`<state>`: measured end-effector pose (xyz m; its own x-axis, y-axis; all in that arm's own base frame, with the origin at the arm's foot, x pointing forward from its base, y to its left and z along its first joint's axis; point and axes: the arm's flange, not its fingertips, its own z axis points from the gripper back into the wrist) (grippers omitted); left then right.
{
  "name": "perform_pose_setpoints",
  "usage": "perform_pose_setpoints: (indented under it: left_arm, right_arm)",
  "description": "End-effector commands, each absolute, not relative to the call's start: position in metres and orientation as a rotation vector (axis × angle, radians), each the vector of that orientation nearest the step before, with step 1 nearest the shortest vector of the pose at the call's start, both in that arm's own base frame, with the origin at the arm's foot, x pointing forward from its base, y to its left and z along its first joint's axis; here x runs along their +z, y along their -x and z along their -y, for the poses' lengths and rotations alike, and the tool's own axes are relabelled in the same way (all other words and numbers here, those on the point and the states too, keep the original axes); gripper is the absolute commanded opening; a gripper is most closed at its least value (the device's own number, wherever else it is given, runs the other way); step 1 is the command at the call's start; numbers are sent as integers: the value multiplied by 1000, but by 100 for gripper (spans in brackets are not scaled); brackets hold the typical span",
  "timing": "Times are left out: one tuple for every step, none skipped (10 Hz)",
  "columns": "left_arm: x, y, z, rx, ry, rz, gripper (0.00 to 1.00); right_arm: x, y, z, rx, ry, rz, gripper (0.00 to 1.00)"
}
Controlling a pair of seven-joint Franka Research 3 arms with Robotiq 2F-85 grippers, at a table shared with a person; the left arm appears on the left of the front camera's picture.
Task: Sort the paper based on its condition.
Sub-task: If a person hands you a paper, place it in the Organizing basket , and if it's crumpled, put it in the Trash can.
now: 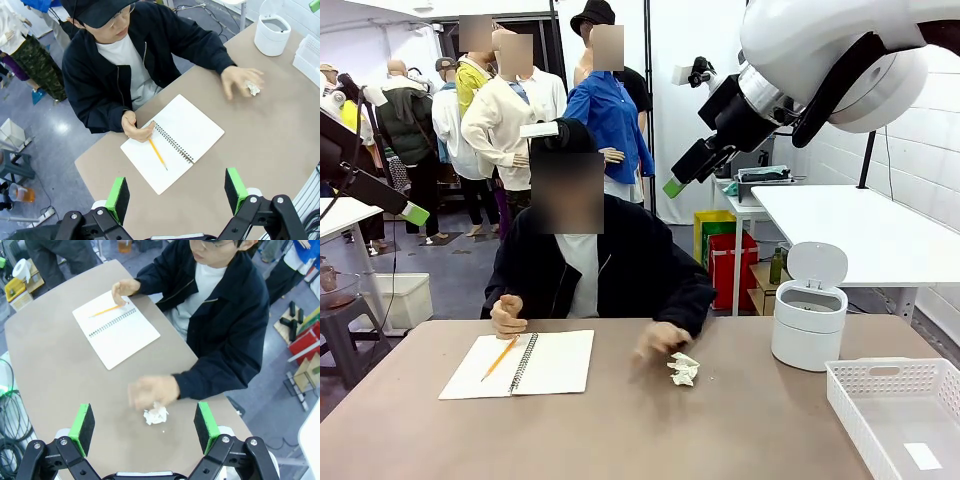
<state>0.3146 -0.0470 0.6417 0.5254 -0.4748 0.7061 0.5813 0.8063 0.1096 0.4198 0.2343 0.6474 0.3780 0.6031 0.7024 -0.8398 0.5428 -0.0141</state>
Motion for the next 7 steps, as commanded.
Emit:
perform_pose_setpoints:
  left_arm:
    - [641, -316, 47, -631, 153, 809, 100]
    - [641, -316, 47, -631, 153, 809, 100]
    - [641, -316, 47, -631, 153, 809, 100]
    - [641, -316, 47, -631, 153, 809, 100]
    - [641, -316, 47, -631, 153, 809, 100]
    - [641, -316, 47, -631, 153, 809, 100]
    - [641, -316, 47, -631, 153, 809, 100]
  right_arm:
    - [645, -419, -233, 948, -377, 718, 100]
    - [645, -419, -233, 948, -377, 718, 100]
    - [645, -419, -233, 948, -377, 718, 100]
    - [647, -420, -234, 950, -376, 719, 100]
    - [643, -427, -239, 964, -342, 567, 100]
    - [627, -442, -242, 967, -296, 413, 100]
    - [614, -451, -246, 950, -273, 325, 100]
